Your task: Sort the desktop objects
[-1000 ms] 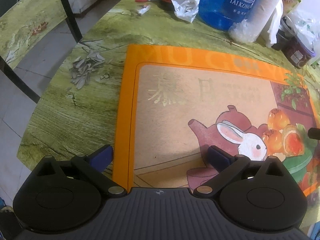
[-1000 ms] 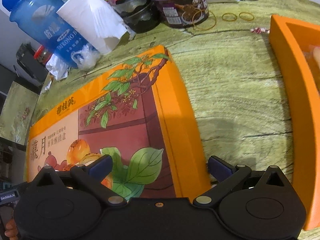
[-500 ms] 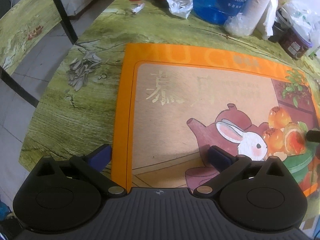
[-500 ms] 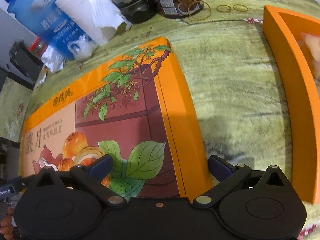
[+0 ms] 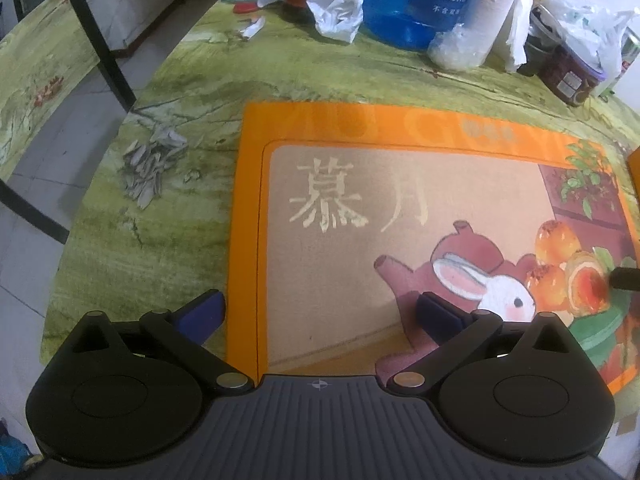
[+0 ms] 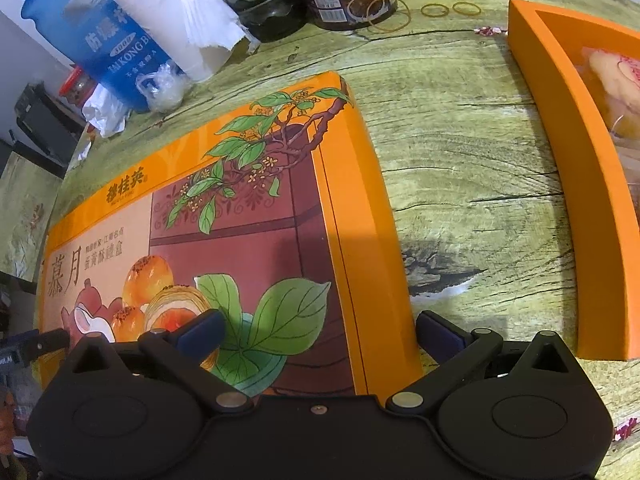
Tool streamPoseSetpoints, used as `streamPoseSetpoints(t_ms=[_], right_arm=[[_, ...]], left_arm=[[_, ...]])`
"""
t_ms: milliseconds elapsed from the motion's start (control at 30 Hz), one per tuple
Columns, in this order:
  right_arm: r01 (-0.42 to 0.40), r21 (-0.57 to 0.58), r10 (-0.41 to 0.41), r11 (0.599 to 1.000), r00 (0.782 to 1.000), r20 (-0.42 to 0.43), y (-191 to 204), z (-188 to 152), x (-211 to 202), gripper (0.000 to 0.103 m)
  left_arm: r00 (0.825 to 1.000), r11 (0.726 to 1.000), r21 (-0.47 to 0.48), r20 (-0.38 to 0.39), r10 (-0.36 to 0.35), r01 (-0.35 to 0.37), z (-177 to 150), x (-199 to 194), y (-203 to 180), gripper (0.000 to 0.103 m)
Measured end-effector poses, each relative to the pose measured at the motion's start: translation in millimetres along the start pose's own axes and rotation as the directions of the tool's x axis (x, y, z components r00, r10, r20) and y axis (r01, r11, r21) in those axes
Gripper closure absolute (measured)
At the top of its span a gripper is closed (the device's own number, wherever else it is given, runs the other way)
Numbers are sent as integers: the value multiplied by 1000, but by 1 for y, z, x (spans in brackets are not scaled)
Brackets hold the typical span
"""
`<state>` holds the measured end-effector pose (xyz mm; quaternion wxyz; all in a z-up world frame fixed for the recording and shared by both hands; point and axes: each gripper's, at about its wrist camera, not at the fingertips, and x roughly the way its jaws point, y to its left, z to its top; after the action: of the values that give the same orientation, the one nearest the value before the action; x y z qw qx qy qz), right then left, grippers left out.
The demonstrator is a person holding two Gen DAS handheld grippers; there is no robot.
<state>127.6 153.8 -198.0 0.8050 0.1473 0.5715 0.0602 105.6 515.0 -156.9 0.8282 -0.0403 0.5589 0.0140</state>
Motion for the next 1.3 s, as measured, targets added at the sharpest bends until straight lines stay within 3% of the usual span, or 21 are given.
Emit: streamPoseSetpoints(t_ms=[567, 733, 1000, 1300], right_arm=[[-21, -70, 29, 997, 993, 117, 1, -14, -2, 0], [-23, -50, 27, 999, 995, 91, -2, -7, -2, 0], [-9, -7, 10, 1000, 992, 127, -5, 14, 7, 0], [-10, -21, 12, 1000, 992, 123, 4, 6, 8, 2]], left_arm=[[998, 998, -24, -9, -66, 66, 8, 10, 12, 0], [997, 997, -18, 2, -72, 72, 7, 9, 13, 0], [997, 996, -31, 26, -79, 80, 3, 8, 15, 0], [996, 996, -30, 39, -84, 85, 0, 8, 15, 0]])
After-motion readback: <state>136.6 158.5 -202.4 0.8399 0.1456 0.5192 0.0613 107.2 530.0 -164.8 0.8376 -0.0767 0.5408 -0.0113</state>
